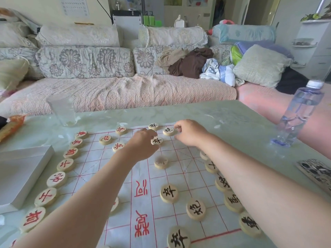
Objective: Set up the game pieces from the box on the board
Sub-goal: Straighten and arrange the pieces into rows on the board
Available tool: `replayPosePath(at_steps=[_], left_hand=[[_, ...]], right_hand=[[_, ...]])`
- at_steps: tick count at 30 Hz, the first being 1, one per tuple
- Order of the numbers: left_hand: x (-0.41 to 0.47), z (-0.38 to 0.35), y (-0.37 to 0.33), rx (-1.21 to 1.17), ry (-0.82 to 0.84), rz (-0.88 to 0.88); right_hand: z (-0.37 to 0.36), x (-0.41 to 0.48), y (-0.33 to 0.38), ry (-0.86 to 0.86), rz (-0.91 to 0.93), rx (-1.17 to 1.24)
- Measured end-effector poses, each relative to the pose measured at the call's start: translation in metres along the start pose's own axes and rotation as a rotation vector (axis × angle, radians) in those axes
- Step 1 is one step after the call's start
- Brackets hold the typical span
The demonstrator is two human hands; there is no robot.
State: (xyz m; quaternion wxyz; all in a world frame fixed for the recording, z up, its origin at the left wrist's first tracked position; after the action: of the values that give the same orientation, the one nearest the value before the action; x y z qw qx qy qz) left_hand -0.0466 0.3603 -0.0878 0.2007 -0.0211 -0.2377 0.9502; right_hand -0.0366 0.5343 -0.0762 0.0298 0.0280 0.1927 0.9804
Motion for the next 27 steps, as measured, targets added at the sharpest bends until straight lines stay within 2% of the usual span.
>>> replayPosePath(at_steps=[6,15,21,27], left_hand=[[0.032,-0.016,0.029,-0.066,0.101,0.038],[0.051,-0.029,0.033,0.093,0.094,-0.037],[0.051,-0.031,0.034,0.090,0.074,-0.046],[0.047,-0.030,0.031,0.069,0.034,-0.032]], right_hand=[[-0.015,0.042,-0.005,0.072,-0.033,-0.102],[-0.035,0.072,0.002,0.090,-0.043,-0.191],[-0.039,0.076,0.002,0.182,0.018,-0.123],[-0.036,0.073,-0.001,0.154,0.002,-0.041]])
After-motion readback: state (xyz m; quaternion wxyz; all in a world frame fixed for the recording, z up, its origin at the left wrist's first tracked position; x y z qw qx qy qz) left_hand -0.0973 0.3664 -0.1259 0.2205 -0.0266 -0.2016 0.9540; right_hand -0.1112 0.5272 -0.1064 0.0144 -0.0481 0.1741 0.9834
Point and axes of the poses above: each hand's wrist, its own x-axis towards the middle knuckle, its own z-axis out of the back of the hand, y = z × x, the point moved 7 cm from there along x, towards the middle knuckle, and after that the axes turned 1 degree about y, right-handed, at the moved point
